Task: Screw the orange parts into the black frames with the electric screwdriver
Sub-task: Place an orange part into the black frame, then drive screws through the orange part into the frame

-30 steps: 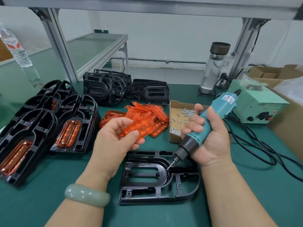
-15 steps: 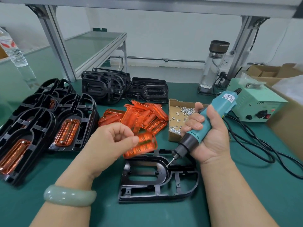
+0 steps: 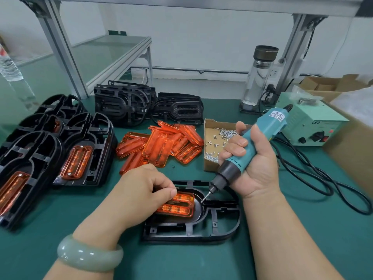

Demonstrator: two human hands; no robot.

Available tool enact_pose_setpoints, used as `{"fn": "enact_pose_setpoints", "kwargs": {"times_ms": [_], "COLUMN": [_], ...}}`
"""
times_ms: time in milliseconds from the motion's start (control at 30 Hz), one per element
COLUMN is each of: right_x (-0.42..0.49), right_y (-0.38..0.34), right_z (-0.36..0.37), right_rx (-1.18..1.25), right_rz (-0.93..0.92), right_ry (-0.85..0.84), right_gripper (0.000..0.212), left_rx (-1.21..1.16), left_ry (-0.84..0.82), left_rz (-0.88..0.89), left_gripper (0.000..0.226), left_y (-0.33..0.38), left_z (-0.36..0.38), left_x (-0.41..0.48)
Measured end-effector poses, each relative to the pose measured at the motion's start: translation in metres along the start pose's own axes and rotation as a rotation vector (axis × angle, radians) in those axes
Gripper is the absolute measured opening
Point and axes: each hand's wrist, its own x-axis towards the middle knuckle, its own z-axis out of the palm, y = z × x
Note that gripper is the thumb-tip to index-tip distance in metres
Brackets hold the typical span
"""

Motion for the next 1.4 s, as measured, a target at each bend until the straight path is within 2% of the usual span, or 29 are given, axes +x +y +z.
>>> {"fn": "enact_pose_setpoints", "kwargs": {"times_ms": [433, 800, 900, 967, 1067, 1400], "right_x": [0.000, 0.000, 0.000, 0.000, -0.001, -0.002], "right_y": [0.000, 0.001, 0.001, 0.001, 0.000, -0.005], "right_z": [0.000, 0.000, 0.001, 0.001, 0.000, -0.001], "right_rx": [-0.001, -0.012, -0.002, 0.002, 0.007, 0.011], "right_rz": [0.006, 0.005, 0.005, 0.006, 0.008, 0.015], "right_ry": [0.004, 0.010, 0.003, 0.001, -0.001, -0.007], "right_gripper": [0.018, 0.018, 0.018, 0.018, 0.019, 0.019], "left_rx": [0.100, 0.124, 0.115, 0.103, 0.137, 0.229], "left_ry": [0.023, 0.073, -0.013, -0.129, -0.241, -0.183], "left_rz": [-0.062, -0.013, 0.076, 0.097, 0.079, 0.103], "left_gripper": [0.010, 0.024, 0.020, 0.016, 0.052, 0.050], "left_y": [-0.001, -0.003, 0.000, 0.003, 0.001, 0.002], "left_z": [0.005, 0.006, 0.004, 0.004, 0.005, 0.015], "left_x": [-0.001, -0.002, -0.008, -0.012, -0.014, 0.005]}}
